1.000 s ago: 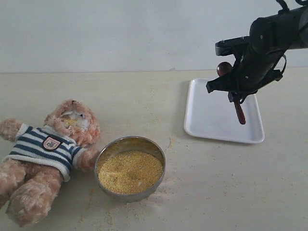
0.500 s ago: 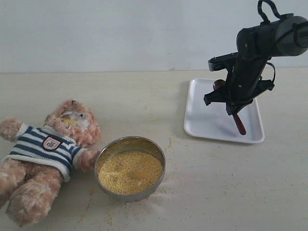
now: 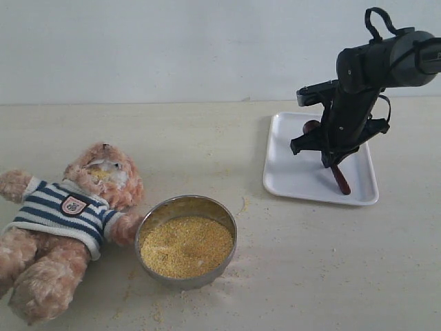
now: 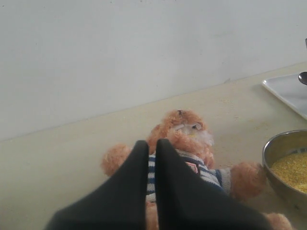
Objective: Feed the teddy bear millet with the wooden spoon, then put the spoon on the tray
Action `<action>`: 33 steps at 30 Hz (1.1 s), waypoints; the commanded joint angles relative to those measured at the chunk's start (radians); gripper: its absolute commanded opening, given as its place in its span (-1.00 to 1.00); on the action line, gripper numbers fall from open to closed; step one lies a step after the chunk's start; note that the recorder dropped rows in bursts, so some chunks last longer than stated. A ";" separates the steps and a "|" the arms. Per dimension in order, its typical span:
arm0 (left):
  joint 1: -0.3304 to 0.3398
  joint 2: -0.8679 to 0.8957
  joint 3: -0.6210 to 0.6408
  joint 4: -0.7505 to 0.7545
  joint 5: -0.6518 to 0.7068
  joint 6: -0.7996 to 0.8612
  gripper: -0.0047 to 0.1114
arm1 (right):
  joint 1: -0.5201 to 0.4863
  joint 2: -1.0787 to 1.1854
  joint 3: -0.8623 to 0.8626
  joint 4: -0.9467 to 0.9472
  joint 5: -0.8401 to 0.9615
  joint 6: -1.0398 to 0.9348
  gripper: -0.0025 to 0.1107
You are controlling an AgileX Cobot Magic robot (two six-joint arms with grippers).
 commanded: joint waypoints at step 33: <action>-0.005 -0.002 0.004 -0.005 -0.003 -0.009 -0.83 | -0.006 -0.977 0.518 -0.462 -0.510 0.502 -0.96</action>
